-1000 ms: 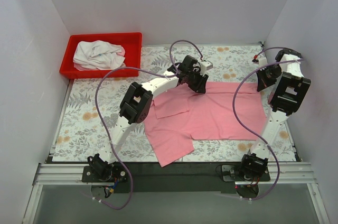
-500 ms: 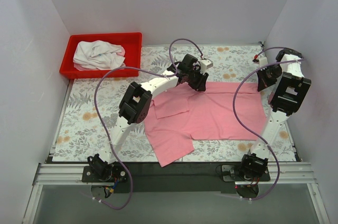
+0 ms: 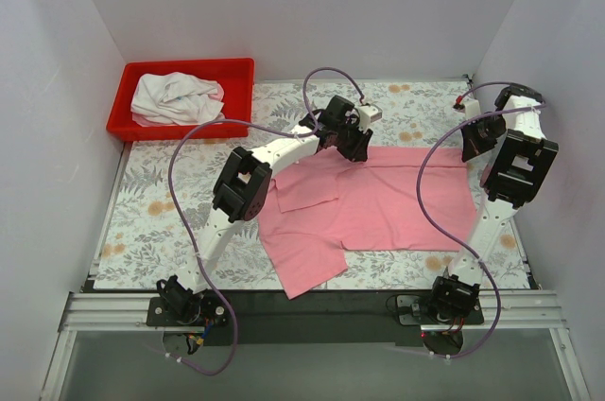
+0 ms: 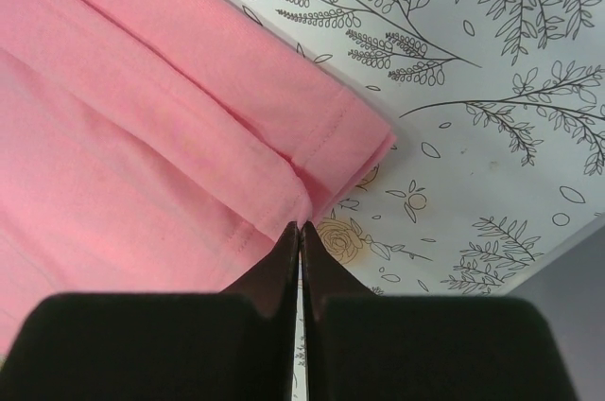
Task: Fold and stack the t-shirts
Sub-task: Fold the tshirt
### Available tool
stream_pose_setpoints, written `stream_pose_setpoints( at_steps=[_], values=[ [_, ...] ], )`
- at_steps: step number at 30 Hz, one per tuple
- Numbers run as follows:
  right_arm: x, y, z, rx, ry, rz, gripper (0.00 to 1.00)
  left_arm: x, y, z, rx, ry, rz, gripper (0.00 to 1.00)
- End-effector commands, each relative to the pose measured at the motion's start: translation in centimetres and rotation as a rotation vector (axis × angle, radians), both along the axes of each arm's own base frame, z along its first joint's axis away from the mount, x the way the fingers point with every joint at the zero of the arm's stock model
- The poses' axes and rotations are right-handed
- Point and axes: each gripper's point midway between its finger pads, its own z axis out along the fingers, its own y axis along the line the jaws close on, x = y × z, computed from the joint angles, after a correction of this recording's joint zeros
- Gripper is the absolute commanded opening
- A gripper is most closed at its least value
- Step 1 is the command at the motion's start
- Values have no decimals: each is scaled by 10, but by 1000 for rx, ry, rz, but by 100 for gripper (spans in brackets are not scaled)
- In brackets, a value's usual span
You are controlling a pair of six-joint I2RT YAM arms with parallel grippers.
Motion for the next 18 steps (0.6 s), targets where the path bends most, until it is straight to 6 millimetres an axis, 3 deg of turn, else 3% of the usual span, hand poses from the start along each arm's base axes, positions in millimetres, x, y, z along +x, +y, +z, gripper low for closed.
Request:
stream_pose_setpoints(
  at_steps=[1, 18],
  values=[
    [1, -1, 28, -8, -64, 31, 1, 5, -6, 17, -29, -28, -18, 22],
    [-1, 0, 23, -4, -51, 30, 1, 5, -5, -3, -8, 2, -11, 20]
  ],
)
